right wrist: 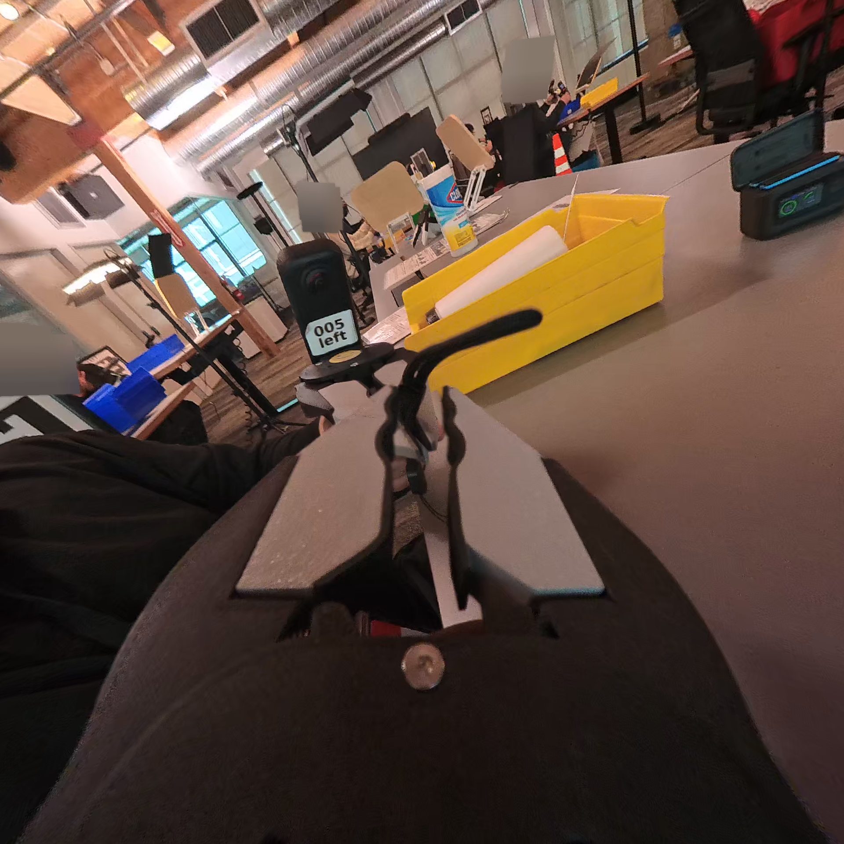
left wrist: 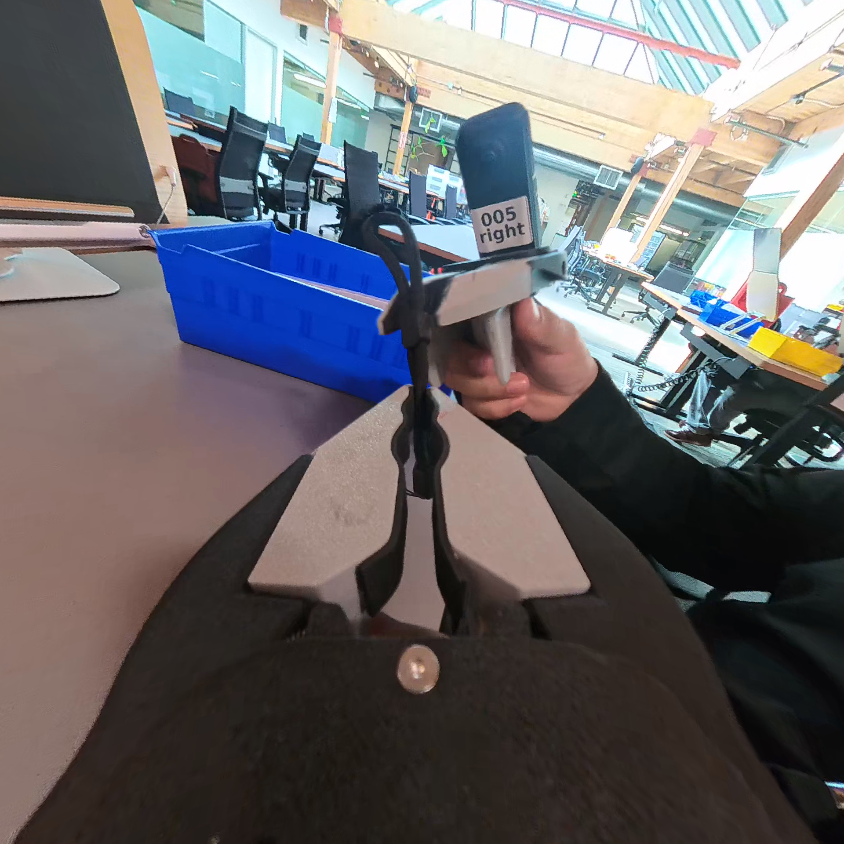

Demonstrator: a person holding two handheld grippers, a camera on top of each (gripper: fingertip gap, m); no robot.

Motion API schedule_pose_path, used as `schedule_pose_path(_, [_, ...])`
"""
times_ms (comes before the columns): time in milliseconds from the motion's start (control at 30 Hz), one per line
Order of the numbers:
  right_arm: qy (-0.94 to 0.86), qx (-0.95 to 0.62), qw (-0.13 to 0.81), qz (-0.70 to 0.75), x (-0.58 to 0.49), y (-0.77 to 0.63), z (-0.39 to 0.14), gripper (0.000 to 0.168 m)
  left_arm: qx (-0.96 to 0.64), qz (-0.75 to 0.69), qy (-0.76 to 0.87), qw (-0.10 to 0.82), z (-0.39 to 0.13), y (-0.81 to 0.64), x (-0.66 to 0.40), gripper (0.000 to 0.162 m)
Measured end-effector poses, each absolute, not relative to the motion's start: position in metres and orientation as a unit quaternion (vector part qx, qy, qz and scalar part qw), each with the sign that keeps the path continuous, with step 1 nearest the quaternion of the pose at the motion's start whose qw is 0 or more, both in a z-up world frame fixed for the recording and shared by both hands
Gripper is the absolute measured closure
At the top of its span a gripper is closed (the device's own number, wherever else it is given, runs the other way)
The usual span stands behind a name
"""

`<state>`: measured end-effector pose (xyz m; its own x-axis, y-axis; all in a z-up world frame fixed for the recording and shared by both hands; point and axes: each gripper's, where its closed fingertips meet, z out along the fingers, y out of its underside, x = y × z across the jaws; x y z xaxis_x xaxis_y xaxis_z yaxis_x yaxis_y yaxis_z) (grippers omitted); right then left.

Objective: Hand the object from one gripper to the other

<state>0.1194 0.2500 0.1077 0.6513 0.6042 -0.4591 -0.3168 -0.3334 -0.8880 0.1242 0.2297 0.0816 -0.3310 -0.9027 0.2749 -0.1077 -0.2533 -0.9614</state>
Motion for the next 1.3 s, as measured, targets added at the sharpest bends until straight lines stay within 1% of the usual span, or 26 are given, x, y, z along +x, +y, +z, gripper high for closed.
schedule_pose_path(33, [-0.099,-0.709,0.565,0.411,0.119,0.250,0.108,0.144,-0.484,-0.625,0.527,0.312,0.080,0.228,0.124,0.162])
schedule_pose_path(67, [-0.100,-0.713,0.560,0.410,0.118,0.250,0.106,0.141,-0.484,-0.624,0.531,0.307,0.078,0.226,0.125,0.162])
schedule_pose_path(100, [-0.103,-0.717,0.557,0.405,0.117,0.250,0.104,0.142,-0.485,-0.622,0.534,0.304,0.075,0.224,0.125,0.162])
schedule_pose_path(133, [-0.108,-0.722,0.555,0.400,0.116,0.251,0.101,0.146,-0.486,-0.619,0.538,0.301,0.073,0.223,0.126,0.161])
schedule_pose_path(167, [-0.115,-0.725,0.553,0.395,0.114,0.251,0.099,0.159,-0.488,-0.615,0.542,0.300,0.070,0.222,0.127,0.161])
schedule_pose_path(267, [-0.123,-0.742,0.550,0.361,0.114,0.253,0.092,0.159,-0.494,-0.594,0.553,0.313,0.063,0.225,0.129,0.161])
schedule_pose_path(367, [-0.125,-0.743,0.567,0.333,0.119,0.252,0.098,0.159,-0.494,-0.556,0.570,0.350,0.060,0.232,0.130,0.151])
schedule_pose_path(400, [-0.122,-0.742,0.575,0.323,0.123,0.251,0.102,0.159,-0.487,-0.545,0.577,0.365,0.061,0.233,0.129,0.158])
schedule_pose_path(467, [-0.118,-0.747,0.585,0.294,0.132,0.250,0.105,0.159,-0.476,-0.537,0.580,0.386,0.065,0.232,0.128,0.158])
schedule_pose_path(500, [-0.116,-0.747,0.591,0.280,0.136,0.250,0.107,0.159,-0.477,-0.531,0.584,0.387,0.065,0.232,0.128,0.154])
schedule_pose_path(567, [-0.108,-0.740,0.608,0.267,0.145,0.247,0.116,0.159,-0.481,-0.517,0.590,0.392,0.064,0.233,0.128,0.123])
schedule_pose_path(600, [-0.103,-0.736,0.615,0.264,0.150,0.245,0.121,0.159,-0.480,-0.511,0.593,0.397,0.064,0.234,0.127,0.121])
schedule_pose_path(767, [-0.061,-0.711,0.670,0.205,0.199,0.223,0.154,0.159,-0.475,-0.497,0.588,0.426,0.076,0.248,0.120,0.122])
schedule_pose_path(933, [-0.010,-0.690,0.713,0.126,0.254,0.195,0.178,0.159,-0.468,-0.479,0.586,0.456,0.087,0.263,0.112,0.128])
schedule_pose_path(1033, [0.021,-0.684,0.728,0.052,0.286,0.179,0.185,0.159,-0.458,-0.456,0.590,0.483,0.092,0.271,0.107,0.129])
schedule_pose_path(1200, [0.059,-0.707,0.702,-0.068,0.334,0.159,0.177,0.159,-0.453,-0.425,0.597,0.508,0.103,0.284,0.096,0.129])
schedule_pose_path(1267, [0.076,-0.739,0.661,-0.103,0.356,0.155,0.159,0.159,-0.475,-0.379,0.611,0.507,0.097,0.300,0.089,0.127])
schedule_pose_path(1300, [0.090,-0.766,0.626,-0.119,0.369,0.153,0.141,0.159,-0.492,-0.356,0.608,0.511,0.097,0.313,0.083,0.123])
